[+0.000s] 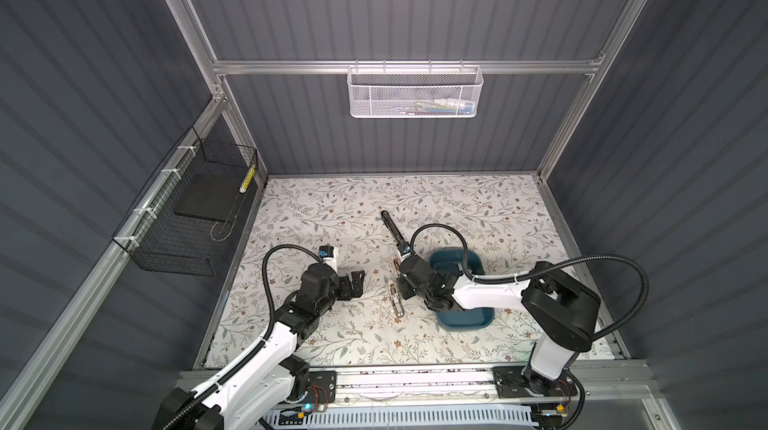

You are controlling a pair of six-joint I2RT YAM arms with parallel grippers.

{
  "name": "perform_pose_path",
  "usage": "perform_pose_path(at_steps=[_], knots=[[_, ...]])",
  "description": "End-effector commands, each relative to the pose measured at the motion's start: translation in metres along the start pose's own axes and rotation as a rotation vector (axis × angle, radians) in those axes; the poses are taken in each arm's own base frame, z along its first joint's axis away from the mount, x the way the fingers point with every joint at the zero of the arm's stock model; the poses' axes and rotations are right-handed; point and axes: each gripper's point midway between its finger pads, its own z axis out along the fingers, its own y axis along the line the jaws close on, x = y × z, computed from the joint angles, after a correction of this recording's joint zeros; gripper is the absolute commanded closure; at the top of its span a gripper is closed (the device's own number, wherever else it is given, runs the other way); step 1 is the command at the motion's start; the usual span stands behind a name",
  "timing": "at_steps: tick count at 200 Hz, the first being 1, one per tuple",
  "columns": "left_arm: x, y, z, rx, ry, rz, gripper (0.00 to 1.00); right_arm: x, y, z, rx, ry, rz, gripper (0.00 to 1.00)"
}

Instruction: Load the staples into the stapler

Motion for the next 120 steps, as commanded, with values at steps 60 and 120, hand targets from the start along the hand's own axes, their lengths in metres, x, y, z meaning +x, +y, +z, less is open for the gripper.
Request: perform_pose_path(at_steps=[60,120], knots=[[0.0026,-0.0019,0.0008,0.011,0.003,0.010,0.00,0.0040,-0.0009,0.0107,0.019,-0.003,0.005,0.95],[0.0029,-0.0019,0.0009,0.011,0.004,0.010,0.00,0.0064,-0.0051,0.0129,0.043,-0.001,-0.013,0.95]])
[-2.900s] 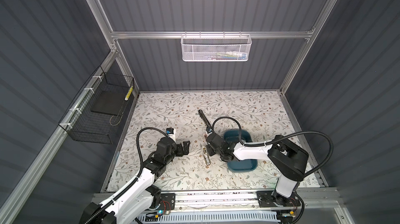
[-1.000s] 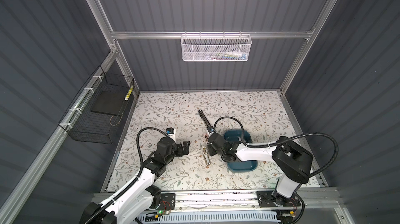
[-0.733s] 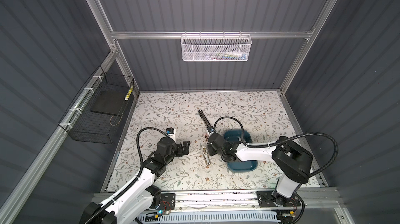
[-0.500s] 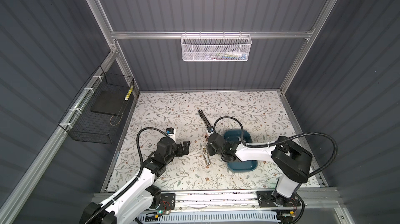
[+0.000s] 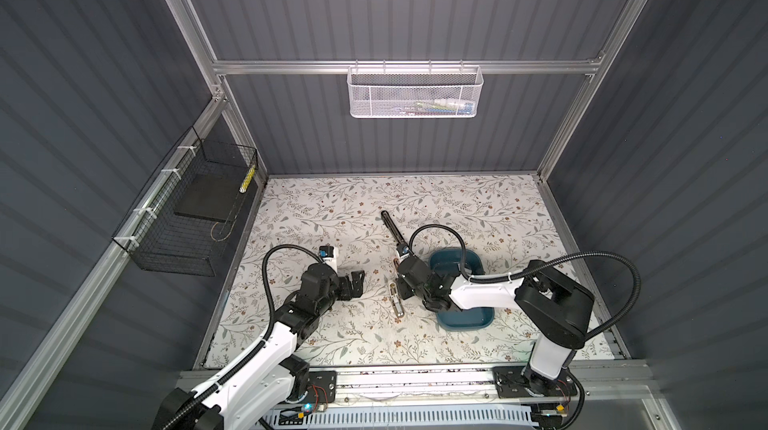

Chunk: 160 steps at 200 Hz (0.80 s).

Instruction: Load the staples into the stapler

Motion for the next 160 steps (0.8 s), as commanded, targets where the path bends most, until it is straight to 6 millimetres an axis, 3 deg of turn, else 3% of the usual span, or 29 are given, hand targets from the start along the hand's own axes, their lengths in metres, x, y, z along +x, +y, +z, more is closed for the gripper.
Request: perform_pose_path(at_steps=[1,62,160], knots=[[0.0026,-0.0019,0.0008,0.012,0.003,0.009,0.00,0.0044,-0.0046,0.0049,0.032,0.007,-0.015,0.95],[0.0022,-0.0021,0.0010,0.011,0.003,0.010,0.00,-0.0033,-0.0067,-0.0030,0.039,-0.014,-0.024,0.95],[0.0023,-0.0020,0.0011,0.011,0.004,0.010,0.00,0.0024,-0.0016,0.0033,0.015,0.008,-0.017,0.95]])
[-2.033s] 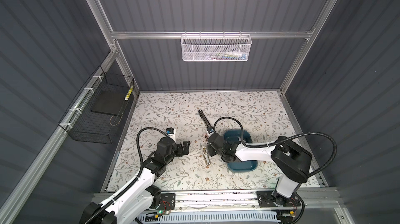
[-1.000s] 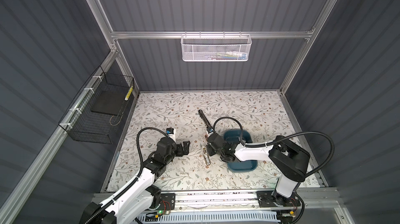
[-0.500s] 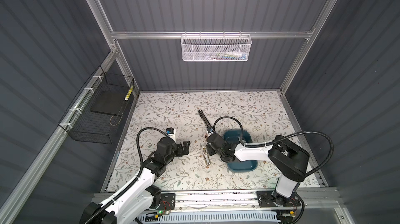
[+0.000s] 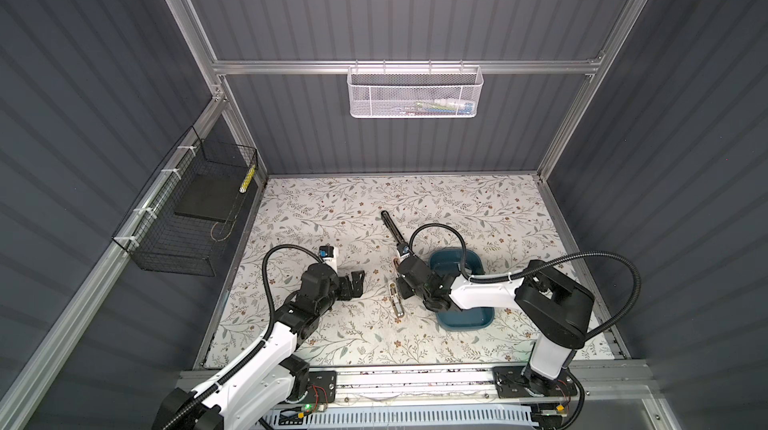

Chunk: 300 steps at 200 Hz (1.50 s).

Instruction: Load the staples into the stapler

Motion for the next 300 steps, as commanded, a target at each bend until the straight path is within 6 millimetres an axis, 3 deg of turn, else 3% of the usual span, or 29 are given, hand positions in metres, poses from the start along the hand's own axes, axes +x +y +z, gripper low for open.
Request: perform_pose_path(at_steps=[1,213,300], knots=[[0.003,-0.002,0.001,0.011,0.004,0.010,0.00,0.003,0.001,0.003,0.000,0.013,-0.002,0.95],[0.002,-0.002,0.001,0.011,0.004,0.010,0.00,0.018,-0.004,0.002,0.016,0.047,-0.002,0.96],[0.003,-0.002,0.002,0.010,0.007,0.011,0.00,0.022,-0.006,-0.005,0.014,0.049,0.004,0.88]])
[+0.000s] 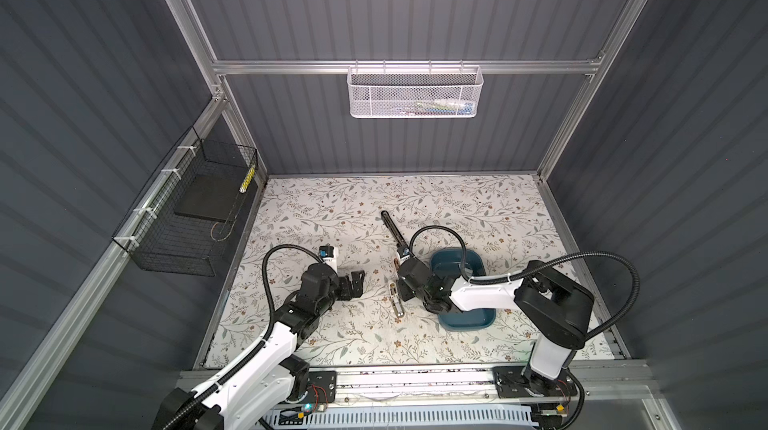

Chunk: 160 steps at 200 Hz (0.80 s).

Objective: Load the staples into the stapler
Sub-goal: 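Open the right gripper and lift it away from the pink stapler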

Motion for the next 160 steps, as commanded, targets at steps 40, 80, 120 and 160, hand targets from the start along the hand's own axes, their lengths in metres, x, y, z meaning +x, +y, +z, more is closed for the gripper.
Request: perform_pose_path(at_steps=[40,80,120,160], knots=[[0.003,-0.002,0.003,0.007,0.013,0.010,0.00,0.009,-0.006,-0.008,0.019,0.026,-0.005,0.75],[0.002,-0.002,0.003,0.006,0.012,0.011,0.00,0.001,-0.008,-0.015,0.024,0.004,-0.008,0.72],[0.003,-0.002,0.004,0.005,0.016,0.012,0.00,-0.009,-0.014,-0.027,0.042,-0.023,0.006,0.73],[0.003,-0.002,0.003,0.006,0.012,0.012,0.00,-0.027,-0.021,-0.058,0.042,-0.076,0.040,0.74]])
